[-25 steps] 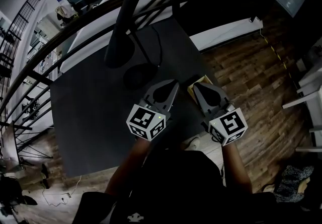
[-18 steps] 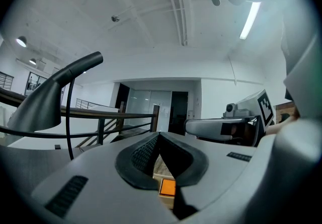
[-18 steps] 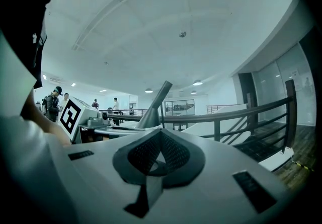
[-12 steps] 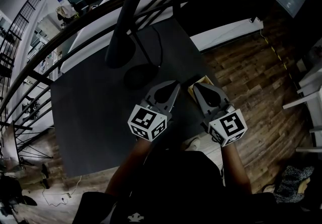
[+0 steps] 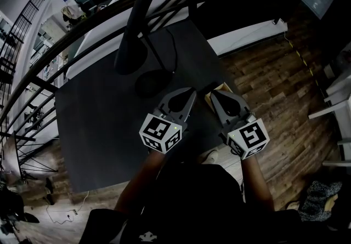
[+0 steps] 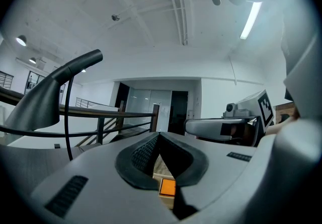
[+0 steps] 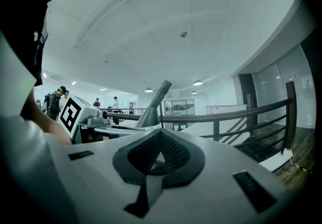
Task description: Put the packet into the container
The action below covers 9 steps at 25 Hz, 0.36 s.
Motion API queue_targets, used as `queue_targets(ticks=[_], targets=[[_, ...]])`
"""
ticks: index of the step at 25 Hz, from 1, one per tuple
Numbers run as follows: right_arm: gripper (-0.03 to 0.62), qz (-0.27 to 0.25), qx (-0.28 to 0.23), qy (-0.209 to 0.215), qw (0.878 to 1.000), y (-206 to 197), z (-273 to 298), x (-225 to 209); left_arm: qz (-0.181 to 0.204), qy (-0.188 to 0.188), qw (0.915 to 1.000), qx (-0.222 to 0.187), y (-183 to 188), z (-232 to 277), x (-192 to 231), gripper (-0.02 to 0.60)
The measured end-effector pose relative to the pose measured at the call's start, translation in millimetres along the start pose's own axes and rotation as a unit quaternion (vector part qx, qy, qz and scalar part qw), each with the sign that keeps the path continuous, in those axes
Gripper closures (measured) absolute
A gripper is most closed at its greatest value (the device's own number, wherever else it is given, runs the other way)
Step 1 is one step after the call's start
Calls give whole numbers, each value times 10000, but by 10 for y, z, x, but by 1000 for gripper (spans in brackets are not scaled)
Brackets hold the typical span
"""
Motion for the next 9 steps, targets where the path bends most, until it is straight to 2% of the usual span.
queue_targets(ticks=[5, 9], targets=[[589, 40, -119, 42, 9999, 43, 29, 14, 1, 17, 10000, 33, 3, -1, 7, 575], [589, 13, -9, 90, 10000, 36, 29, 9, -102, 11, 9999, 18, -7, 1, 3, 575]])
Point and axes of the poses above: the fingertips, and each gripper's own axes: z forward along the fingers, x to its left, y out of its top, the point moved 9 cm from there along -z, backward along the fingers, and after that the axes turned 6 degrees about y, right-handed, at the moved point
